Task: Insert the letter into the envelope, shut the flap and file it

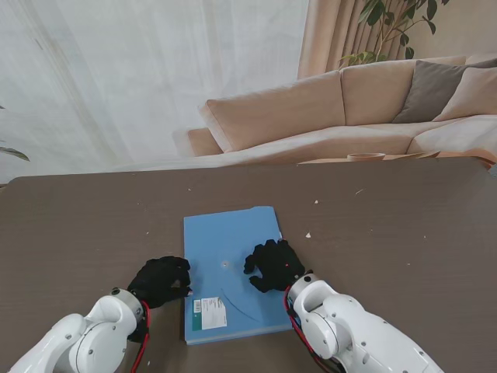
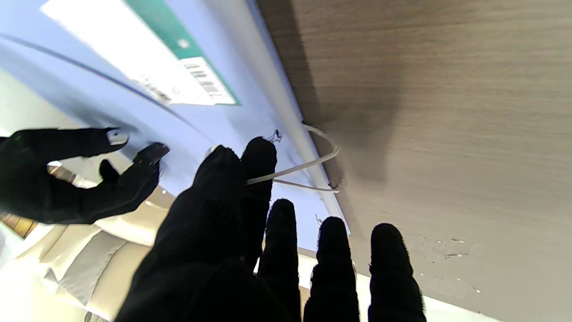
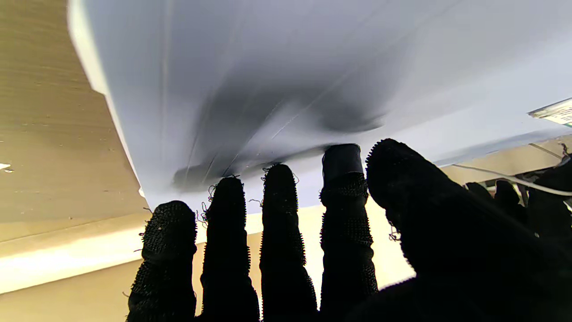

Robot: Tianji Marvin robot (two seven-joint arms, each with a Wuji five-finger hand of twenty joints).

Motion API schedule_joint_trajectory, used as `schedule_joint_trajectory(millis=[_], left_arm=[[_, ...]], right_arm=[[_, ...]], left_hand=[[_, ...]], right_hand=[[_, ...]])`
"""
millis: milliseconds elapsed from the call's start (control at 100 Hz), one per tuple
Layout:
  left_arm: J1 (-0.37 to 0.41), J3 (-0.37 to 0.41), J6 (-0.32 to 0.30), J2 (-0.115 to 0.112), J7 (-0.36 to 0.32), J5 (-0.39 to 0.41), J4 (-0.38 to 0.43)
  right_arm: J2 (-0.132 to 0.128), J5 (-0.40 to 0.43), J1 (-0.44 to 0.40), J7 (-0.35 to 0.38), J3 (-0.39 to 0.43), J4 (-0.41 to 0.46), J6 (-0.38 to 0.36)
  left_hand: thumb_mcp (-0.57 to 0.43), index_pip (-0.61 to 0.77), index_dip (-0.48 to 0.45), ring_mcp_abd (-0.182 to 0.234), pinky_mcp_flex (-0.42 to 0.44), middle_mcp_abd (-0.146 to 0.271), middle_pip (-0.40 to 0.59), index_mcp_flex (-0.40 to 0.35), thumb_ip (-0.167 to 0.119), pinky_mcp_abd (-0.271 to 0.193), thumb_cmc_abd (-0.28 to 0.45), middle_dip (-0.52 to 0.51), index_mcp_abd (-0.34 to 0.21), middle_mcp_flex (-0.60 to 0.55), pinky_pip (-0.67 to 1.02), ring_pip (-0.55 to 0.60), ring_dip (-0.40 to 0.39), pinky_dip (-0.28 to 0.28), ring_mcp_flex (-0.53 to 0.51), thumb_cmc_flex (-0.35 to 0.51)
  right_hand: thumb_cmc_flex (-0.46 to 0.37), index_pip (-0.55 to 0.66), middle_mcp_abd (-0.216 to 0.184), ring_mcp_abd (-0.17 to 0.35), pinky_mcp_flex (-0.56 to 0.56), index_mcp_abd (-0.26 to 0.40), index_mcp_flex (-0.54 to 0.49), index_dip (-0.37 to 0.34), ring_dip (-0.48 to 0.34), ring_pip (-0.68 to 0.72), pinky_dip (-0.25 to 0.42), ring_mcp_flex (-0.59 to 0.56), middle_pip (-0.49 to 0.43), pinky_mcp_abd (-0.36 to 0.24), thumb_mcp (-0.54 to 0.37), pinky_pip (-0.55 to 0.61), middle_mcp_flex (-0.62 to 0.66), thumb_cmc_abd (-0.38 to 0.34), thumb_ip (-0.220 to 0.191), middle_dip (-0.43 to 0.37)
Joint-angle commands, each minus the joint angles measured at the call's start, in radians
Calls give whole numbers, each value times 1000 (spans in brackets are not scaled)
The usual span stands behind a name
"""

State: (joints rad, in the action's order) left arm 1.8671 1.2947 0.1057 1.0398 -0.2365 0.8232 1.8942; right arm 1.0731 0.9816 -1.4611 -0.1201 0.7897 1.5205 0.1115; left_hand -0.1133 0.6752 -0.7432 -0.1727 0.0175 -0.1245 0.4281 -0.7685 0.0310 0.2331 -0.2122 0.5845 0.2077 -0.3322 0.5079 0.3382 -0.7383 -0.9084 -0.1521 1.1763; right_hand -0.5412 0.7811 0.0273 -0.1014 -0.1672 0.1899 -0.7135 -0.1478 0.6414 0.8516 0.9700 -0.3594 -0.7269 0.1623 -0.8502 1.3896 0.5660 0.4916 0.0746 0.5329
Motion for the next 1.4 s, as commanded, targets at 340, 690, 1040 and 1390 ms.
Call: schedule_joint_trajectory(millis=[340,690,1040,1390], left_arm=[[-37,-23,40,13,-29,-175,17],[-88,-83,74,18,-8,-210,-26],[-109,-91,41,-1,-90,-193,-50],[-154,-147,23,6,-22,-97,-79]], right_arm=[[3,-24,12,27,-17,-20,-4],[2,-32,13,39,-13,-20,-11],[0,-28,14,46,-12,-17,-12],[-3,-21,33,66,-27,-20,-8]], left_hand=[[-2,-154,224,17,30,2,-4,-85,-10,-27,-2,-2,-64,-5,-2,-7,-9,11,43,42],[-38,-256,347,38,43,65,-80,-49,-11,-58,-21,-78,-185,3,-53,-32,-3,10,71,-5],[-22,-376,369,118,66,127,-137,165,-18,-131,165,-122,-337,134,-214,-162,19,-26,118,69],[-20,-367,408,124,53,130,-134,240,-25,-132,182,-118,-374,138,-231,-166,0,-50,112,115]], right_hand=[[-2,44,6,4,10,20,-25,36,4,14,13,19,-5,-23,5,19,-14,-8,-32,6],[7,7,6,3,10,36,12,64,1,11,13,10,5,-21,6,17,-17,-23,-36,3],[18,-46,8,7,10,62,54,40,0,9,13,9,6,-20,5,15,-27,-41,-50,6],[-30,-209,1,18,0,76,41,-84,16,33,15,0,-9,-24,-66,17,-30,-186,-271,21]])
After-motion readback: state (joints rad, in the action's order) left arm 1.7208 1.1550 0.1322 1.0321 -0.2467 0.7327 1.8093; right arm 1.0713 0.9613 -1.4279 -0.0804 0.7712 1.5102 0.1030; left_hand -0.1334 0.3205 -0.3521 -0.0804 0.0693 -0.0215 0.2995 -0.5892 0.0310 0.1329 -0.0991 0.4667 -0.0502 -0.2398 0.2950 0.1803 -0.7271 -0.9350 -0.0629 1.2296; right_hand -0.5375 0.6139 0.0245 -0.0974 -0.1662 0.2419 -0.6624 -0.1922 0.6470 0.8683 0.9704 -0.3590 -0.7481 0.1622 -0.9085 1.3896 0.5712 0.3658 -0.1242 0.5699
